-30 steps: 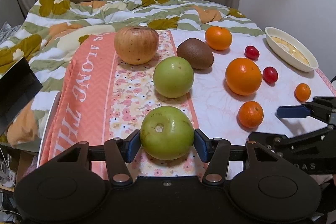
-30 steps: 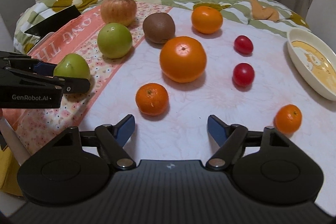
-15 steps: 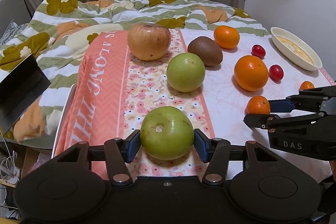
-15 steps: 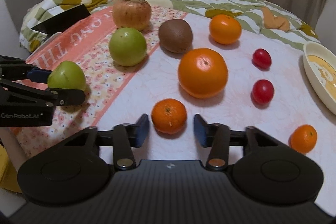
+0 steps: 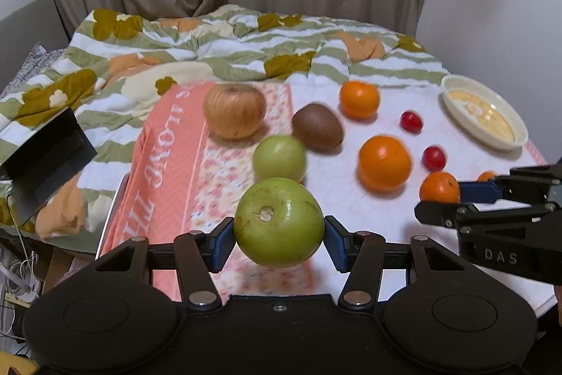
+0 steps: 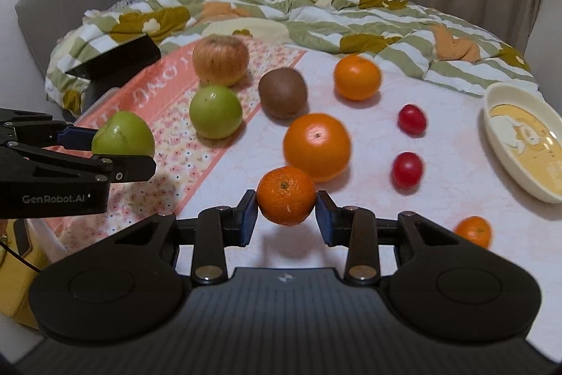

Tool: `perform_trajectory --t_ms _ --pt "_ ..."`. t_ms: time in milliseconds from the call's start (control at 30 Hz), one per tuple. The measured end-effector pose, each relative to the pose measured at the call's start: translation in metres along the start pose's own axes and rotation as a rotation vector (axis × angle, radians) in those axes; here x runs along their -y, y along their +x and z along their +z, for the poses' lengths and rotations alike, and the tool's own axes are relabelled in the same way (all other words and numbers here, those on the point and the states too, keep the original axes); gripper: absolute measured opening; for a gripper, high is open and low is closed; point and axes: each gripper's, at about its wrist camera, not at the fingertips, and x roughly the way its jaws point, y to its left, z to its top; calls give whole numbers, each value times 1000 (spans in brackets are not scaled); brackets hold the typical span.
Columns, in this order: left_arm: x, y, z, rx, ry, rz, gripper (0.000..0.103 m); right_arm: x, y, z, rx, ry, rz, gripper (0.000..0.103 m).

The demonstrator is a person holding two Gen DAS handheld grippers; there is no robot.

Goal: Organize fruits
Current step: 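Carry the green apple and mandarin to the white bowl, release the apple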

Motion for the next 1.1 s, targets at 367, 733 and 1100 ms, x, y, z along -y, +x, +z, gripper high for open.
perform_trajectory --t_ms 367,733,1100 --pt "96 -28 34 66 -15 30 58 95 -76 8 34 24 1 51" --pt "190 -2 80 102 -3 -45 58 216 -107 18 62 51 -82 51" --pt "248 87 143 44 120 -157 58 306 -62 45 47 147 -155 51"
